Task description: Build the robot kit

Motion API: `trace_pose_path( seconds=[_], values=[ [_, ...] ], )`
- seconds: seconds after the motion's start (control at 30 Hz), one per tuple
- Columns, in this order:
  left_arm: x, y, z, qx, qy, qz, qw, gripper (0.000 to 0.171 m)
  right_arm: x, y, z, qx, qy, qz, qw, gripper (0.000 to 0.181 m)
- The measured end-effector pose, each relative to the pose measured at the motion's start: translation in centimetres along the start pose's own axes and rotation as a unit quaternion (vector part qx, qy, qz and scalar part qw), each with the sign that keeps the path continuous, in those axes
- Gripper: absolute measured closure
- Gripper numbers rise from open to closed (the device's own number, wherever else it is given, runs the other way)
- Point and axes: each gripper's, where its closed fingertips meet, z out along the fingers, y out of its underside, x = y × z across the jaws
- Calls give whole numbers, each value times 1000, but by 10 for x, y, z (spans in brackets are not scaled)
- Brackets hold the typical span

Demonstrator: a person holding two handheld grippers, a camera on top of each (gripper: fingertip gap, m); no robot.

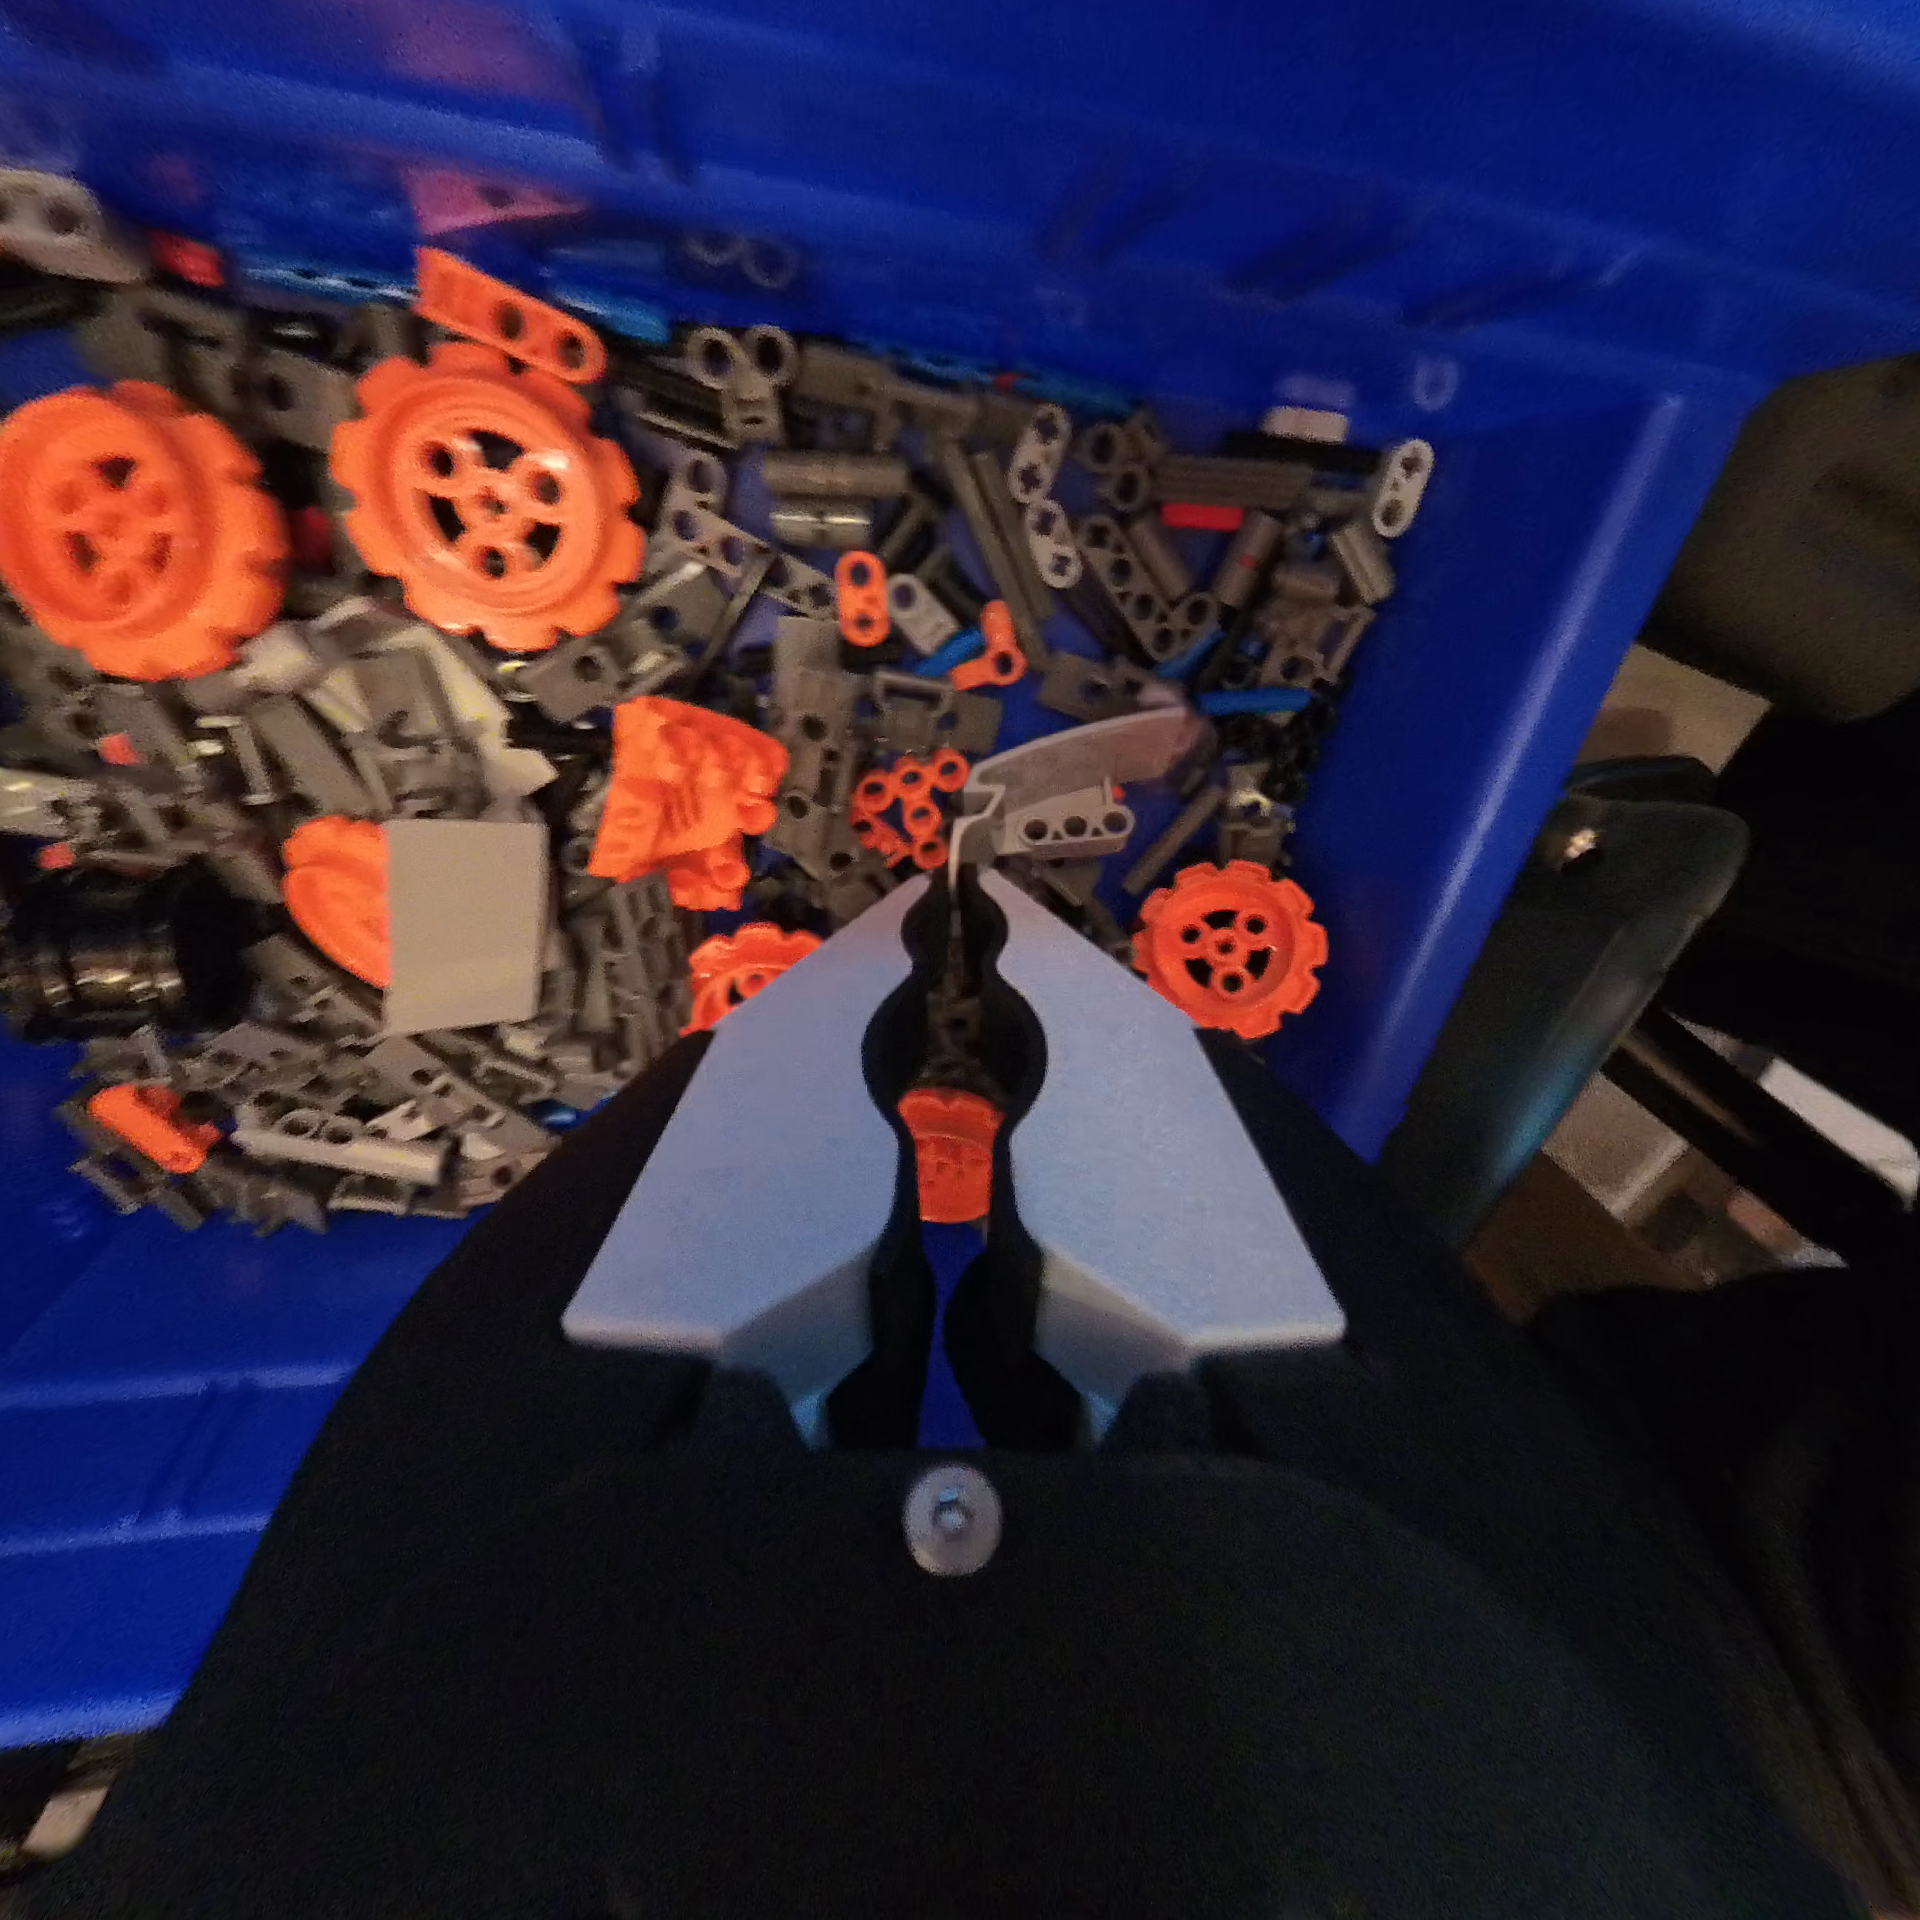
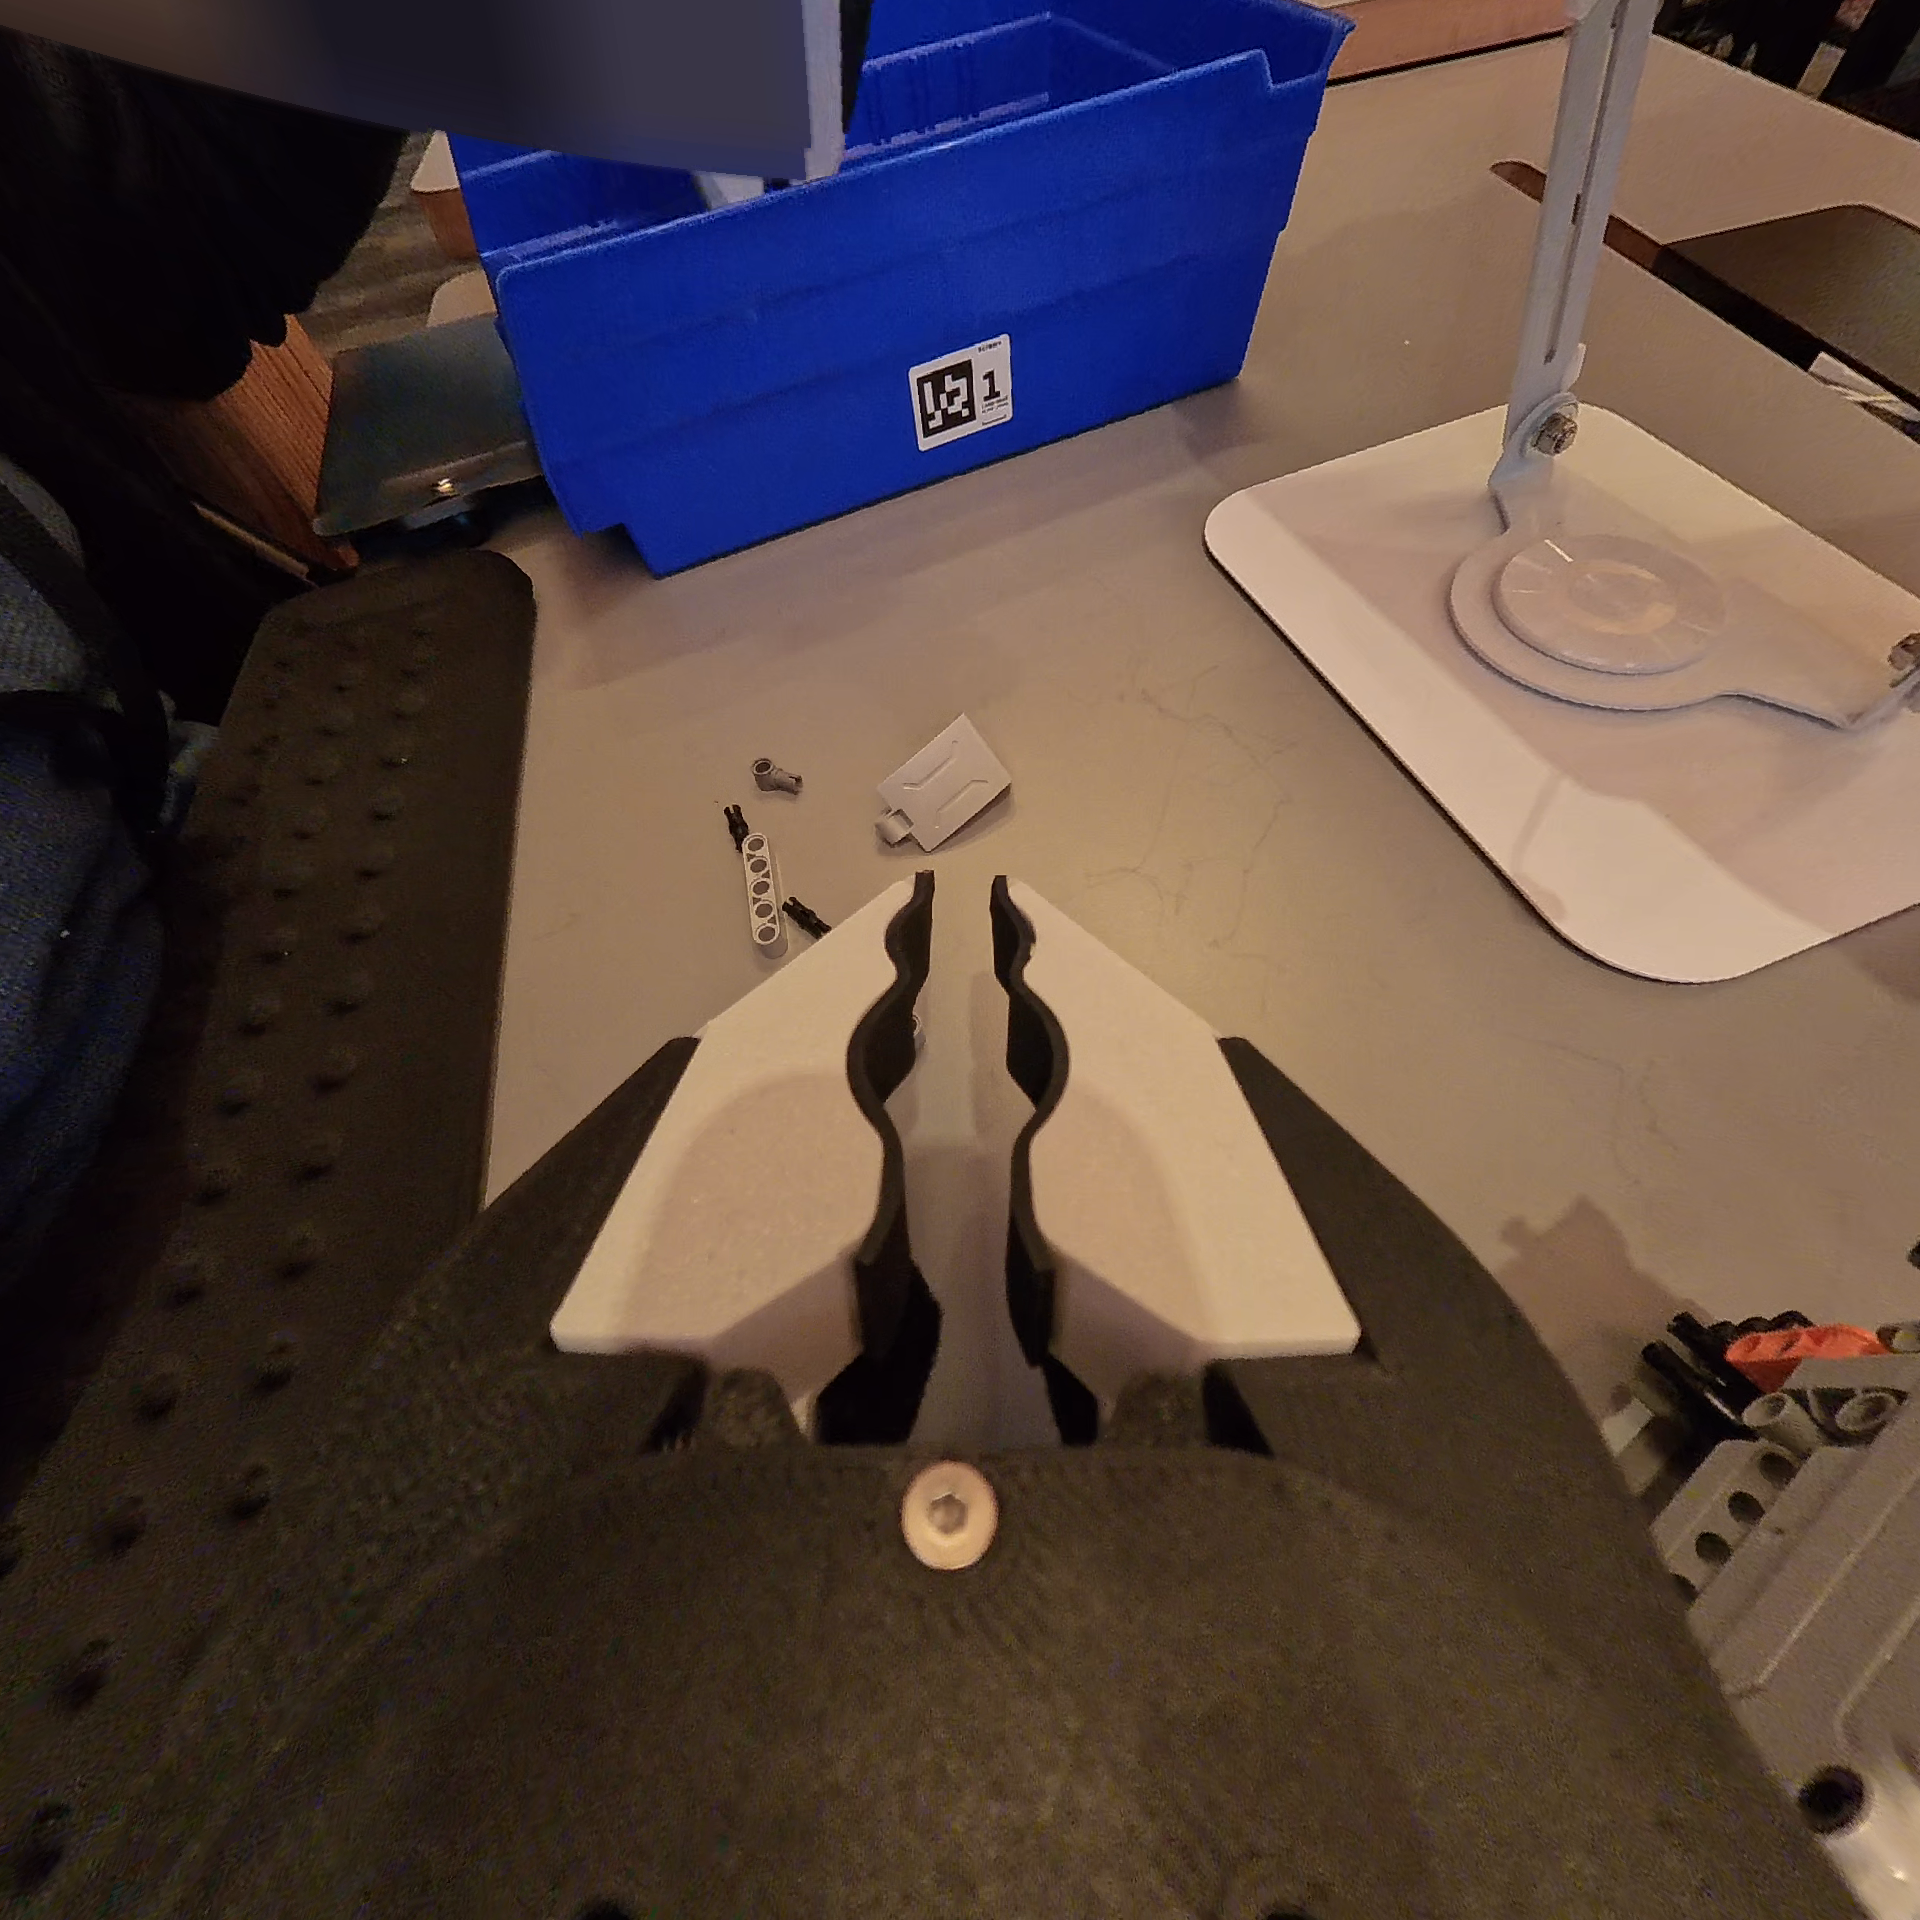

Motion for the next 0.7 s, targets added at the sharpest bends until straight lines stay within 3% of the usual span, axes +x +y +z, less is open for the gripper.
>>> trace_pose_path(
  seconds=[0.3, 0.53, 0.6, 0.7],
  values=[
    [-37, 3, -10, 27, -58, -65, 996, 171, 0, 1, 1, -1, 0, 1, 1000, 173],
    [-36, 3, -17, 29, -63, -68, 995, 147, 0, 0, 1, 0, -1, 1, 1000, 173],
    [-28, -5, -23, 54, -42, -61, 996, 141, -1, 0, 0, 0, -1, 0, 1000, 173],
    [-10, 0, -27, 44, -18, -25, 999, 126, -1, 0, 0, 1, -2, 0, 1000, 173]
  ],
)
